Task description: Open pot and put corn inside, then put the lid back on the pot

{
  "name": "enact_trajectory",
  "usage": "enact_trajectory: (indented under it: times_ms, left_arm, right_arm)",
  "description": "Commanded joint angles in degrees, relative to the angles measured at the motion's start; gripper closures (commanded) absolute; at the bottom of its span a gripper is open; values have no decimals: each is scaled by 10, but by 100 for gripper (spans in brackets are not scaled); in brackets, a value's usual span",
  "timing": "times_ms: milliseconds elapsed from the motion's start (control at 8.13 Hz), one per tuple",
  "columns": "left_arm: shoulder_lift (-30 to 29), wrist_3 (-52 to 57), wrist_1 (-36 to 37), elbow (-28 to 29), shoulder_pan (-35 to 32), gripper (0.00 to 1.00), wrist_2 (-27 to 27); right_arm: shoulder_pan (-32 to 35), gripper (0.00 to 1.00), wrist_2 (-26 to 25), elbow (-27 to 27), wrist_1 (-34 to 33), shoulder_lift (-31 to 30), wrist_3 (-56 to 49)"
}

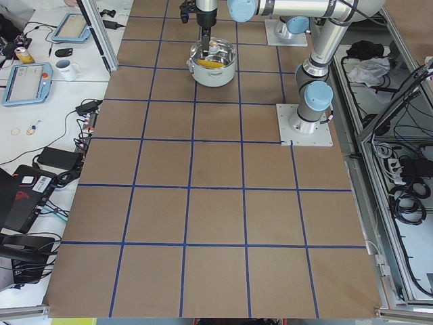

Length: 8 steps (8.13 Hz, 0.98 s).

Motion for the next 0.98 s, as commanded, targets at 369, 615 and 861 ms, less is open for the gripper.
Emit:
enact_trajectory:
  times_ms: [369,615,861]
  left_arm:
    - [-2,1,0,0,0,0,-1]
    - [-2,1,0,-1,0,0,-1]
    - [-2,2,0,-1,0,0,-1]
  right_arm:
    - [0,0,5,1,1,0,1]
    - [1,0,4,3,2,0,1]
    - [1,0,6,3,3,0,2]
